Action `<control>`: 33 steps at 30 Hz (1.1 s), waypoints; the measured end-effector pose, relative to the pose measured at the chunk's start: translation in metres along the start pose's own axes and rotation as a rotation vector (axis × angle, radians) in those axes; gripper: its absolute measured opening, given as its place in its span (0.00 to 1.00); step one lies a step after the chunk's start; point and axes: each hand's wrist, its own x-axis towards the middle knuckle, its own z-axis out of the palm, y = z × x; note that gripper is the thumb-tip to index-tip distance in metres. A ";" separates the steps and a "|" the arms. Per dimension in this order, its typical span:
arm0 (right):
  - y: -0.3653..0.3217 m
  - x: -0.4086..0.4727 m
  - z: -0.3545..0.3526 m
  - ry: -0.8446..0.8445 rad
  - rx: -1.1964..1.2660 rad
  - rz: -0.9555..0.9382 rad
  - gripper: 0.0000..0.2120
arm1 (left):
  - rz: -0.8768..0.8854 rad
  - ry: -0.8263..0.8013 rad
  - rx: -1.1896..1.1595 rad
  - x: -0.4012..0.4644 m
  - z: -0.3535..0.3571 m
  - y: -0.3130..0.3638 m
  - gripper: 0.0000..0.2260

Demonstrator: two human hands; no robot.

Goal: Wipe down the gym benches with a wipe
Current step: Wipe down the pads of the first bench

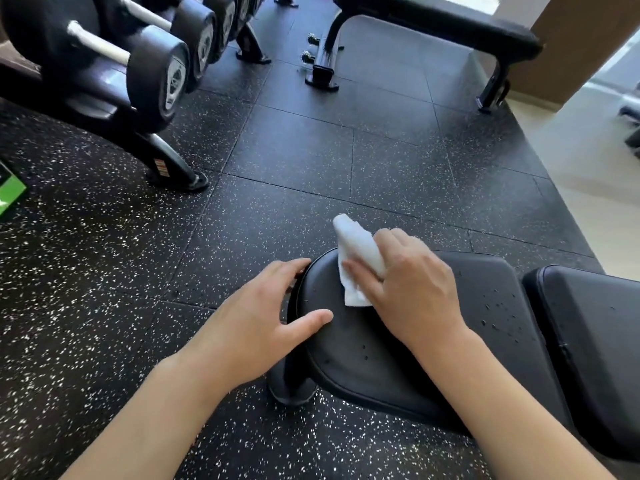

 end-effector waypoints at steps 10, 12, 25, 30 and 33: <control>-0.014 -0.022 0.000 -0.001 0.058 -0.177 0.16 | 0.058 -0.064 0.018 -0.015 -0.016 -0.009 0.42; 0.009 0.000 -0.004 0.013 0.070 0.015 0.16 | 0.045 -0.055 0.012 -0.016 -0.014 -0.008 0.46; -0.034 -0.073 -0.004 0.041 0.012 -0.320 0.14 | 0.057 -0.076 0.042 -0.024 -0.016 -0.016 0.46; 0.003 -0.053 -0.021 0.030 -0.056 -0.006 0.18 | 0.058 -0.085 0.081 -0.023 -0.016 -0.014 0.51; -0.020 -0.069 -0.017 0.072 -0.041 -0.145 0.17 | 0.060 -0.076 0.093 -0.024 -0.015 -0.015 0.50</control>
